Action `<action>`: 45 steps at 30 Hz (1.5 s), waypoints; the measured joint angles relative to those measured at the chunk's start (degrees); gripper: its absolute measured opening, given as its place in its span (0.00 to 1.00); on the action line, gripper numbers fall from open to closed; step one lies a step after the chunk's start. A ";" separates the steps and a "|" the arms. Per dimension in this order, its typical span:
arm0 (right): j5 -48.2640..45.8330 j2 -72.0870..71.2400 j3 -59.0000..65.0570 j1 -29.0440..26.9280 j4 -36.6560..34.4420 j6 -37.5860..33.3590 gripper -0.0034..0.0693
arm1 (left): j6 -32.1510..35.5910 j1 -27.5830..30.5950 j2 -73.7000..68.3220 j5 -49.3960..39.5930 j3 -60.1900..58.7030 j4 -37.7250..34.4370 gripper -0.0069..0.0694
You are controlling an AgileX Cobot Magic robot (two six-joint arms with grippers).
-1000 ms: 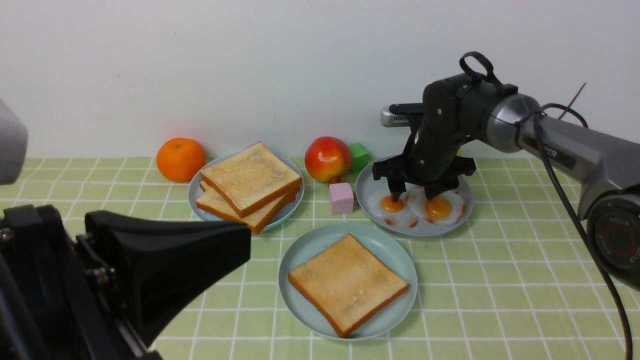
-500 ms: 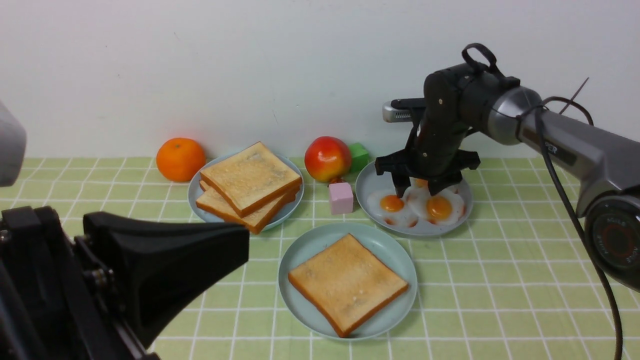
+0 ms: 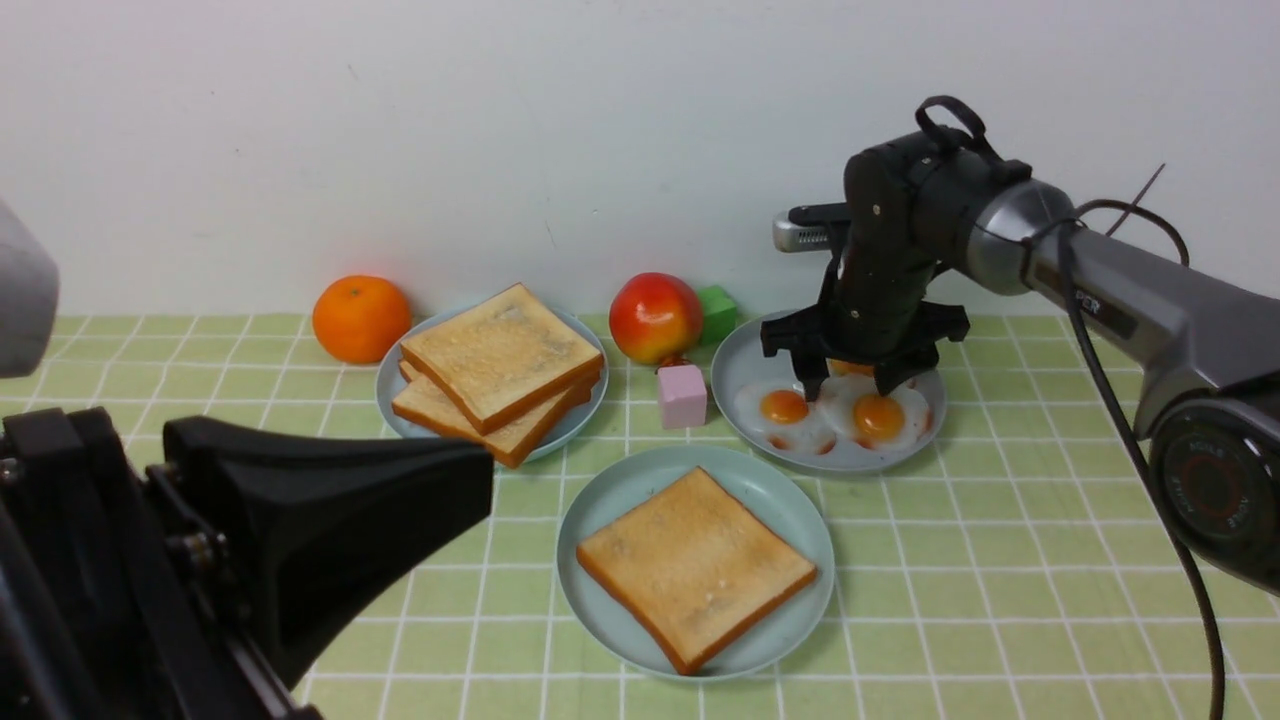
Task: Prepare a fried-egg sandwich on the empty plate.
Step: Use the right arm to grab a fried egg
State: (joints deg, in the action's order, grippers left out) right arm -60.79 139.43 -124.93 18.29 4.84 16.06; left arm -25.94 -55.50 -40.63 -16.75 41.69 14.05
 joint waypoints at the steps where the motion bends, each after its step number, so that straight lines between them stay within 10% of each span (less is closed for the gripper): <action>1: 0.05 0.04 -0.05 0.00 0.00 0.00 0.79 | 0.00 0.00 0.00 -0.07 0.00 0.06 0.09; 15: -0.19 0.57 -0.50 0.00 -0.66 -0.56 0.81 | 0.00 0.00 0.00 -0.14 0.00 0.14 0.10; 33: -5.35 1.81 -3.55 0.53 1.18 -7.73 0.59 | 0.00 0.00 0.00 -0.16 0.00 0.09 0.11; 37: -9.15 1.62 -5.32 0.38 -1.43 -10.74 0.11 | 0.00 0.00 0.00 -0.16 0.00 0.09 0.11; 45: -9.77 -2.88 -5.76 0.30 -3.90 -14.40 0.04 | 0.00 0.00 0.00 -0.21 0.00 0.14 0.12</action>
State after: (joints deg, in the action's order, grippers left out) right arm -70.56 136.56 -130.70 18.59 0.94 1.66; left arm -25.94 -55.50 -40.63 -16.96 41.69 14.19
